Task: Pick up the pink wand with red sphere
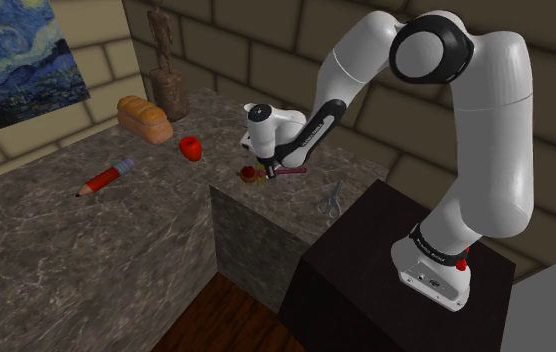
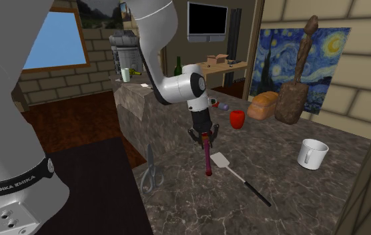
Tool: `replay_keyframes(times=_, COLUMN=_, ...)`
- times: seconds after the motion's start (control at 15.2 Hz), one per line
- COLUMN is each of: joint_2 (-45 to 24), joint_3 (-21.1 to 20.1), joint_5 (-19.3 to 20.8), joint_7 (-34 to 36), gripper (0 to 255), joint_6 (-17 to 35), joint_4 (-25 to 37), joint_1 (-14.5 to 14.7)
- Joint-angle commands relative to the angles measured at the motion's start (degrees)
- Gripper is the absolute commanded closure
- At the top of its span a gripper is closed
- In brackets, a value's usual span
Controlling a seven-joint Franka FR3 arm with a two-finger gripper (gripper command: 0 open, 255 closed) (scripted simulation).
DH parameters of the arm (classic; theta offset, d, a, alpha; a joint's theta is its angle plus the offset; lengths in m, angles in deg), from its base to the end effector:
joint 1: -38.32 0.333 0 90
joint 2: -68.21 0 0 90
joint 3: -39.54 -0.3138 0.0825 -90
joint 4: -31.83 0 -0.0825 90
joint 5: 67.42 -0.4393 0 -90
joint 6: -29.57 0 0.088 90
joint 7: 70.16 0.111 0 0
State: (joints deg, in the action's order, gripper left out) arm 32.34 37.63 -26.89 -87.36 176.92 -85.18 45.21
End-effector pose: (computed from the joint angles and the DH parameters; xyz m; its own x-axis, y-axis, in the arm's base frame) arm 0.5897 0.1021 0.0654 0.4911 0.8336 -0.2528 0.8685 -0.4460 0.2164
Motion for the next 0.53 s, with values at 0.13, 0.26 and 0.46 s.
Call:
replay_keyframes(times=0.13, joint_2=3.07, joint_3=-0.90, joint_5=-1.19, joint_7=-1.31, gripper=255, joint_6=-1.65, joint_4=-1.35, joint_1=-0.48)
replay_keyframes(times=0.26, joint_2=4.48, joint_3=-1.33, joint_5=-1.85, joint_7=-2.09, gripper=255, joint_6=-2.52, joint_4=-1.81, joint_1=-0.77)
replay_keyframes(times=0.46, joint_2=5.28, joint_3=-1.57, joint_5=-2.24, joint_7=-2.54, gripper=255, joint_6=-3.03, joint_4=-2.06, joint_1=-0.93)
